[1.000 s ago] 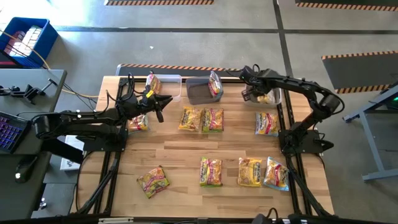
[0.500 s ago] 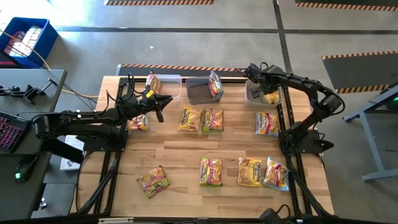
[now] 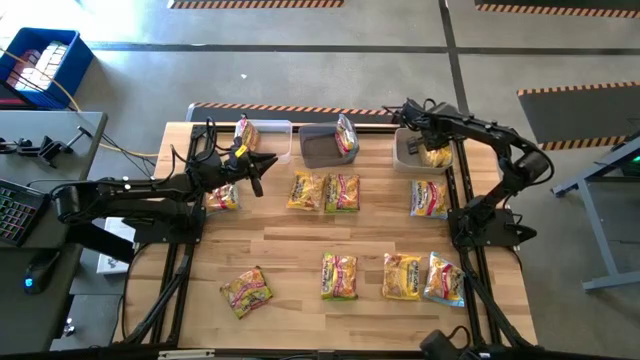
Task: Sort Maruchan noodles
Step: Adjust the yellow noodles, then adjust the black bin
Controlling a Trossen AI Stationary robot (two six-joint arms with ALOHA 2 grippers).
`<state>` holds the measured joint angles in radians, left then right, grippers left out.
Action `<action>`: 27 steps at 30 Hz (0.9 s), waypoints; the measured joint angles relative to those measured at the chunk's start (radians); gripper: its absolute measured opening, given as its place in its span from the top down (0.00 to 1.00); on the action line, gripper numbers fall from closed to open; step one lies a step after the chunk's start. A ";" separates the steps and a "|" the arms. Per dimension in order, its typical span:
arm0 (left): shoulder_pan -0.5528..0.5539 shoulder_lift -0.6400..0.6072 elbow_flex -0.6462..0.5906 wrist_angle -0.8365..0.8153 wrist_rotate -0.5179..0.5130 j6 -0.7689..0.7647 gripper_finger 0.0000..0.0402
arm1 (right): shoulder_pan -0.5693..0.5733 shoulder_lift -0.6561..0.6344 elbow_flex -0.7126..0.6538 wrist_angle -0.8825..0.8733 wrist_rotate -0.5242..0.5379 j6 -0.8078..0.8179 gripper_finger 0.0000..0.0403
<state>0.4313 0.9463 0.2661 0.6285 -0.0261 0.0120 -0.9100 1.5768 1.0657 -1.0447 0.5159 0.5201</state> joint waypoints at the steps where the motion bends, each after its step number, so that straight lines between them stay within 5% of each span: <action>1: 0.000 0.000 0.000 -0.001 0.000 0.000 0.89 | 0.000 0.006 0.000 -0.001 0.007 0.003 1.00; 9: 0.000 0.000 0.000 -0.003 0.000 0.000 0.88 | 0.009 0.089 0.000 -0.039 0.081 0.038 0.97; 16: 0.000 0.000 0.000 -0.003 0.000 0.000 0.88 | 0.008 0.086 0.022 -0.068 0.075 0.031 0.80; 27: 0.000 0.000 0.000 -0.004 0.000 0.000 0.88 | 0.014 0.086 0.219 -0.234 0.131 -0.060 0.69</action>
<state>0.4313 0.9463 0.2661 0.6243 -0.0261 0.0120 -0.8964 1.6623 1.2848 -1.2792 0.6469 0.4605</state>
